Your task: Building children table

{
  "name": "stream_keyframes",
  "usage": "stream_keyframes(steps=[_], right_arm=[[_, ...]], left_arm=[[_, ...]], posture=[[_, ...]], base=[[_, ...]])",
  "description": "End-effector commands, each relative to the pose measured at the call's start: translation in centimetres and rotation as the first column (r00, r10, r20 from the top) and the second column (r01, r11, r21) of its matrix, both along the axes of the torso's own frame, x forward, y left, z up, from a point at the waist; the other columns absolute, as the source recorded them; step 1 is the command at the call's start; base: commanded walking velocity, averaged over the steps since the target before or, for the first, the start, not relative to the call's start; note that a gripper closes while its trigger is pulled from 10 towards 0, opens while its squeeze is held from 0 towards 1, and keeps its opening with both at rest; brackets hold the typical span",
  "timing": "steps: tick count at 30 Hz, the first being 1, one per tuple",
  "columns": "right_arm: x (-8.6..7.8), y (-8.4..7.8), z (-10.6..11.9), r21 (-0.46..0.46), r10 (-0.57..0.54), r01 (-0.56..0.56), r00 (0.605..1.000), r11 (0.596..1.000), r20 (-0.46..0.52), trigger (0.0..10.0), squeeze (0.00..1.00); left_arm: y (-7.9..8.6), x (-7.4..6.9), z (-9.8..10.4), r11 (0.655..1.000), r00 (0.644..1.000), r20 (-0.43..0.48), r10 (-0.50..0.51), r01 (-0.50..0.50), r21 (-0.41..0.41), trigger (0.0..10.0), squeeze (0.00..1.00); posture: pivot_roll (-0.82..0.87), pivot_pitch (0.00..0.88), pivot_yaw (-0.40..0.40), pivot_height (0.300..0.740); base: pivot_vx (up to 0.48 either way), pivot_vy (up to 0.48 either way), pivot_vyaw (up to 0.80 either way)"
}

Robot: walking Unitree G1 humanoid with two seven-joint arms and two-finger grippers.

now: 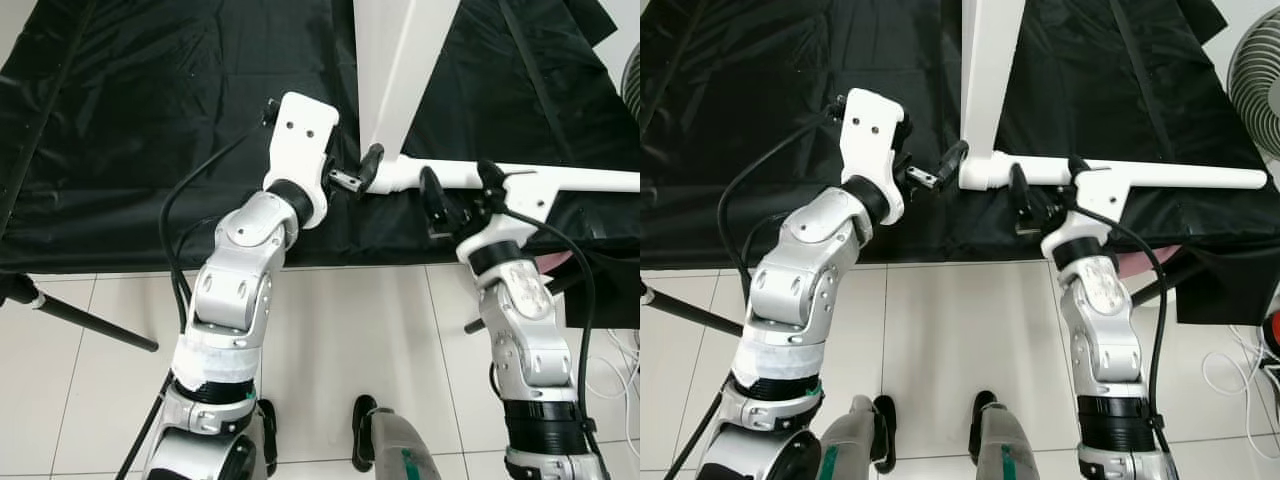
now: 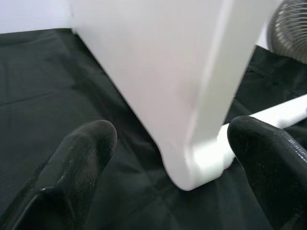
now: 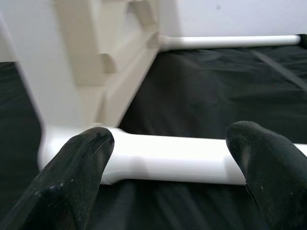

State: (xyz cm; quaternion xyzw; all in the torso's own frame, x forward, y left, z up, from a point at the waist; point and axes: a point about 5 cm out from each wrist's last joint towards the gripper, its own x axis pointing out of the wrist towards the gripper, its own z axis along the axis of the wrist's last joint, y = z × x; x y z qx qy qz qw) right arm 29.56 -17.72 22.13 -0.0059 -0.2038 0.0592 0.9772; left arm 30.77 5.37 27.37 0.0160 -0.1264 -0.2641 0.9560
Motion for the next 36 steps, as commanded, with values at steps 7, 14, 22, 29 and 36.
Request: stream_keyframes(steps=[7, 14, 22, 29, 36], right_arm=[[0.0, 0.6, 0.1, 0.011, 0.016, -0.016, 1.0, 1.0, 0.013, 10.0, 0.0], [0.2, 0.4, 0.3, 0.019, -0.01, 0.01, 1.0, 1.0, 0.021, 10.0, 0.0], [0.3, -0.6, 0.3, 0.017, -0.072, 0.072, 0.997, 0.997, 0.019, 10.0, 0.0], [0.4, -1.7, 0.0, 0.006, -0.116, 0.116, 0.993, 0.993, 0.006, 10.0, 0.0], [0.9, -2.7, 0.5, -0.002, -0.184, 0.184, 0.983, 0.983, 0.018, 10.0, 0.0]], left_arm=[[1.2, 0.2, -1.2, 0.997, 0.997, -0.016, 0.078, -0.078, 0.007, 10.0, 0.0], [1.6, 0.1, -1.4, 0.995, 0.995, -0.01, 0.103, -0.103, 0.01, 10.0, 0.0], [1.9, 0.1, -1.6, 0.994, 0.994, 0.0, 0.111, -0.111, 0.022, 10.0, 0.0], [2.2, 0.2, -1.7, 0.992, 0.993, 0.013, 0.119, -0.119, 0.042, 10.0, 0.0], [2.6, 0.3, -1.7, 0.989, 0.991, 0.02, 0.133, -0.134, 0.054, 10.0, 0.0]], posture=[[0.0, 0.215, 0.036, 0.74], [0.01, 0.209, 0.029, 0.74], [0.01, 0.199, 0.022, 0.74], [0.01, 0.199, 0.022, 0.74], [0.01, 0.209, 0.03, 0.74]], base=[[0.0, 0.0, 0.0], [0.0, 0.0, 0.0], [0.0, 0.0, 0.0], [0.0, 0.0, 0.0], [0.0, 0.0, 0.0]])
